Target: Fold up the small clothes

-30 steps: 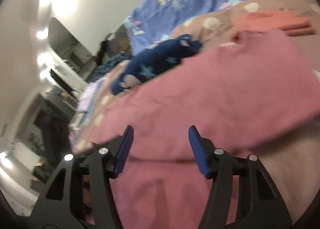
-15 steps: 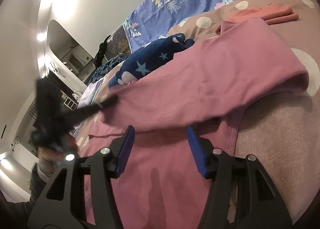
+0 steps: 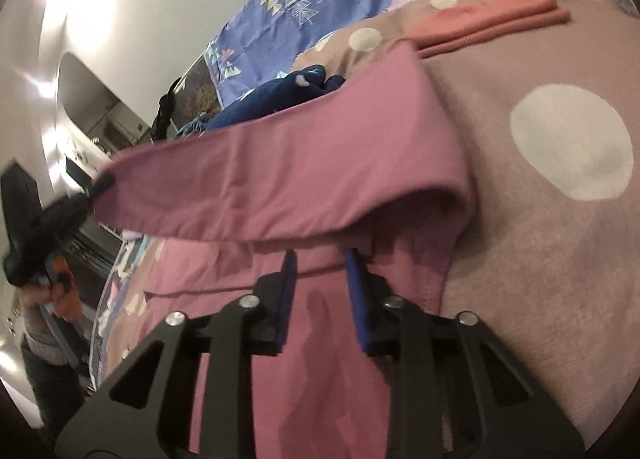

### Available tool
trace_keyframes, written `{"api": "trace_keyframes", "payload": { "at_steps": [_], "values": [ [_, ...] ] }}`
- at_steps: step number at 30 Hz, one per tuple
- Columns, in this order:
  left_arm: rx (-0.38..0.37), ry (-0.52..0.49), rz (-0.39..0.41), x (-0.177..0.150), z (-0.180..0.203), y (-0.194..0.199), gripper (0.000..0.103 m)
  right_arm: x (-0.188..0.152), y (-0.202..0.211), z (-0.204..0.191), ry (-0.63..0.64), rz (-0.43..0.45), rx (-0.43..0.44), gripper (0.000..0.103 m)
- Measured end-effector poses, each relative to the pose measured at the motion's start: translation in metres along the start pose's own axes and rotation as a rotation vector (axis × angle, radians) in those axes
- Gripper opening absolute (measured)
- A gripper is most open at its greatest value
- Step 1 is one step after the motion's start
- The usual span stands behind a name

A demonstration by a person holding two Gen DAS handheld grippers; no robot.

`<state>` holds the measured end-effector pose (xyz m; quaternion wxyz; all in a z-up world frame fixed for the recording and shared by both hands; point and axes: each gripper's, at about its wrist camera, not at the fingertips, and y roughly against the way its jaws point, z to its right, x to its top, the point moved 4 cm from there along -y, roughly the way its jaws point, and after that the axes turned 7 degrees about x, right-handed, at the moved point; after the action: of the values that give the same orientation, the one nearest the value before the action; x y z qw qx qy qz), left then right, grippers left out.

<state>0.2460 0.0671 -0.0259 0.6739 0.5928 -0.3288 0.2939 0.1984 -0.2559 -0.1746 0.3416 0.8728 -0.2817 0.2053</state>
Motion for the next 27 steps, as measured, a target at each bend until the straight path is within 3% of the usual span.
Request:
{"api": "trace_keyframes", "payload": {
  "at_steps": [8,11,14,18,22,23,27],
  "values": [
    [0.193,0.093,-0.157,-0.052,-0.076,-0.035,0.001,-0.003,0.001,0.001,0.002,-0.002,-0.003,0.023],
    [0.252,0.118,-0.175,-0.064,-0.091,-0.042,0.006,-0.002,0.001,0.000,0.004,-0.002,-0.005,0.023],
    [0.211,0.124,-0.153,-0.066,-0.086,-0.040,0.012,-0.003,0.002,0.001,0.003,-0.002,-0.004,0.023],
    [0.153,0.053,-0.131,-0.070,-0.059,-0.039,0.028,-0.003,0.002,0.001,0.004,-0.001,-0.004,0.024],
    [0.186,-0.002,-0.247,-0.100,-0.048,-0.071,0.037,-0.003,0.002,0.001,0.004,-0.001,-0.005,0.024],
    [0.193,-0.019,-0.215,-0.103,-0.047,-0.072,0.039,-0.003,0.002,0.001,0.004,0.000,-0.004,0.024],
    [0.207,-0.030,-0.204,-0.104,-0.046,-0.068,0.039,-0.006,0.008,-0.006,0.038,-0.012,-0.037,0.027]
  ]
}}
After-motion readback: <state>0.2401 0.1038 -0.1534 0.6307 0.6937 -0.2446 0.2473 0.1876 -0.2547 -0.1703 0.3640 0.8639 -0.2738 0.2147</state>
